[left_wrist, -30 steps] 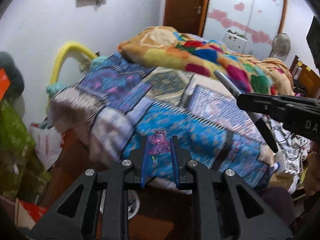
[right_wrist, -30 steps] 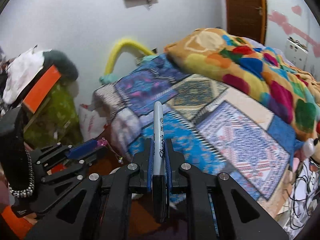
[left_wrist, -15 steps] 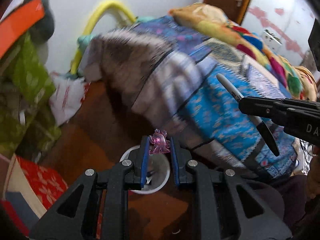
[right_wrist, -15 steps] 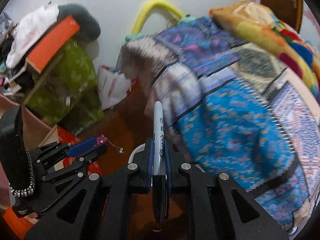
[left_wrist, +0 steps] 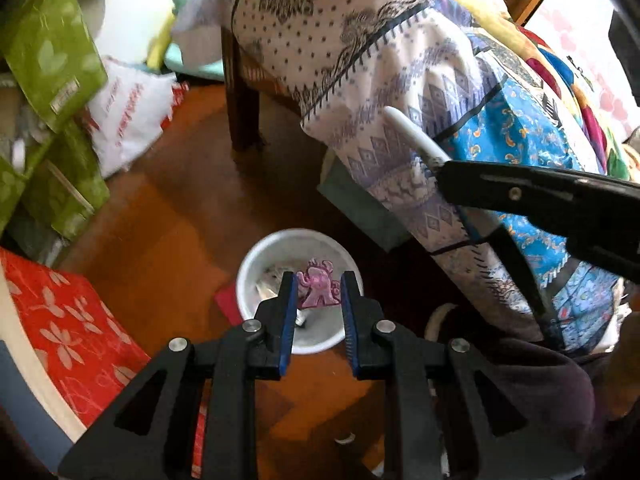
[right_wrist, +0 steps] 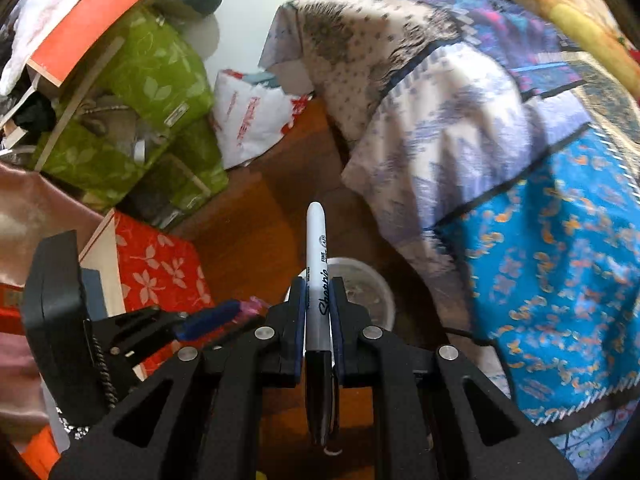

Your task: Collect trash

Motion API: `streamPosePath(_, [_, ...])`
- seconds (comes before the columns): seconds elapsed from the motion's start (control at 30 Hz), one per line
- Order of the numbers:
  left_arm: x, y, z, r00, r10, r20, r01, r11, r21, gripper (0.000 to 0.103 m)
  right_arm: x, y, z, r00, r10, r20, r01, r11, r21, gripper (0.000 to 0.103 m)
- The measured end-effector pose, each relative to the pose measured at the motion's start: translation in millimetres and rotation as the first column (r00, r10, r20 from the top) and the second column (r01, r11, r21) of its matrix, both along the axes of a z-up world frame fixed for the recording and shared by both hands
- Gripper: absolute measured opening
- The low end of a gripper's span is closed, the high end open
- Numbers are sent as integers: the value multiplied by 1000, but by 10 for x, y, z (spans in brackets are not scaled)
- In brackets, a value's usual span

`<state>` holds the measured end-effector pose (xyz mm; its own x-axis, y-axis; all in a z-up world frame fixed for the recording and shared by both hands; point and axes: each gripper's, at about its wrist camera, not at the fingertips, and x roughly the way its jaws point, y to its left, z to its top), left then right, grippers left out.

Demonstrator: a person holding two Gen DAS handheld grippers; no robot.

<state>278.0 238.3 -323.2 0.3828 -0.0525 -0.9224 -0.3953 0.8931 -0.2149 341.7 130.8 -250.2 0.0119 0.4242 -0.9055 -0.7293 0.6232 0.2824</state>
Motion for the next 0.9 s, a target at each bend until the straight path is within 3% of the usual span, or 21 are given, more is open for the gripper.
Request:
streamPosePath(0.1, [-5, 44, -33, 1000, 23, -13, -23, 1000, 3, 37, 7, 4, -31, 1000, -4, 14, 4, 1000, -15, 21])
streamPosePath(0.17, [-22, 60, -16, 999, 39, -11, -39, 999, 28, 39, -7, -50, -40, 1000, -8, 13, 9, 1000, -11, 37])
streamPosePath(0.2, [-39, 70, -10, 999, 45, -12, -44, 999, 29, 39, -5, -68, -40, 1000, -10, 13, 10, 1000, -10, 39])
streamPosePath(0.3, [-78, 75, 36, 998, 57, -13, -57, 998, 35, 39, -33, -168, 14, 999, -10, 36, 10, 1000, -16, 40])
streamPosePath(0.47, [-195, -24, 297, 998, 53, 24, -56, 992, 110, 39, -182, -374, 306, 993, -3, 121, 2, 1000, 6, 40])
streamPosePath(0.73, [-509, -341, 1056, 989, 10, 147, -40, 979, 202, 39, -561, -890, 999, 966, -34, 256, 5, 994, 112, 40])
streamPosePath(0.9, [-766, -602, 1629, 966, -12, 260, -47, 975, 218, 39, -906, -1331, 1472, 932, -113, 344, 41, 977, 209, 40])
